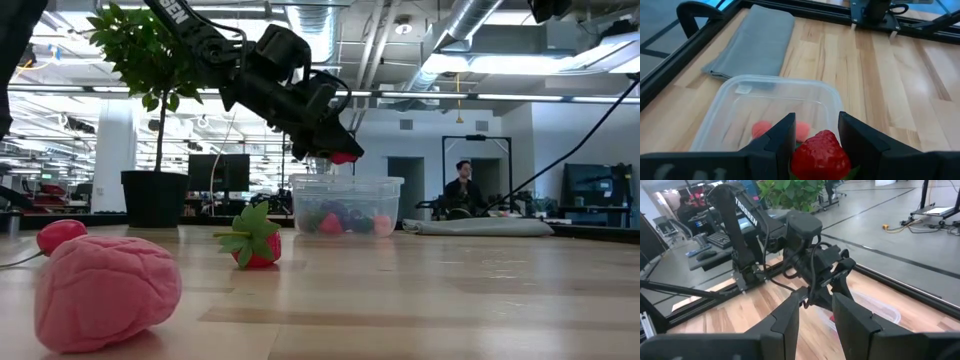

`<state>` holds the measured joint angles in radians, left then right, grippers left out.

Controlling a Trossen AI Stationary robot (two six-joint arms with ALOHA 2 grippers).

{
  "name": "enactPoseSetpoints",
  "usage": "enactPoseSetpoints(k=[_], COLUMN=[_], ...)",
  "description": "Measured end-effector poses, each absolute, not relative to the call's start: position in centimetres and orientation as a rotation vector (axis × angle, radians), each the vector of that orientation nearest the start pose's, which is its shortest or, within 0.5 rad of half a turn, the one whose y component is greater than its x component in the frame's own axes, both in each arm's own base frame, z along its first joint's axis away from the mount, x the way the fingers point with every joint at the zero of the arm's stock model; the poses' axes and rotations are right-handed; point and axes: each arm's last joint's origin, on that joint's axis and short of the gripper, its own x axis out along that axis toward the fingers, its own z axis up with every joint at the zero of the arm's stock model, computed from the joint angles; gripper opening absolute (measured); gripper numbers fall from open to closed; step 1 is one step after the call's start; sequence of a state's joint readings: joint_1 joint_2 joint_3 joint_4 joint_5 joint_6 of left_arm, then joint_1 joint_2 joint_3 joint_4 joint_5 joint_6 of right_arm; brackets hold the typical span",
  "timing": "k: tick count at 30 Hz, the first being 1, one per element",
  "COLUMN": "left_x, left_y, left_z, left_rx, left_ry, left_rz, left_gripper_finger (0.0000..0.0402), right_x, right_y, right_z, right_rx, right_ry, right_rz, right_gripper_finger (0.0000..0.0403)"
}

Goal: Pick and placing Produce into tupperware
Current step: Put the strawberry into the container, then put the cherry into the container

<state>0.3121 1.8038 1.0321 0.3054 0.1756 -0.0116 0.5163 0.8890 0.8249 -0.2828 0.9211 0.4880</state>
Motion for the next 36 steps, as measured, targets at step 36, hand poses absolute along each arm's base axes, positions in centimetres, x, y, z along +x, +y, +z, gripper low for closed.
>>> enactPoseSetpoints(k=[36], left_x=[36.90], left_y=[11.40], left_z=[19.64], left_rx=[-0.109], left_ry=[0.386], left_rz=[0.118], left_gripper_finger=[0.0215], right_x=[16.99], right_y=[6.98], right_z=[32.37], right_rx=[0.258], right_ry=[0.156], right_rz=[-0.454], right_gripper_finger=[0.0140])
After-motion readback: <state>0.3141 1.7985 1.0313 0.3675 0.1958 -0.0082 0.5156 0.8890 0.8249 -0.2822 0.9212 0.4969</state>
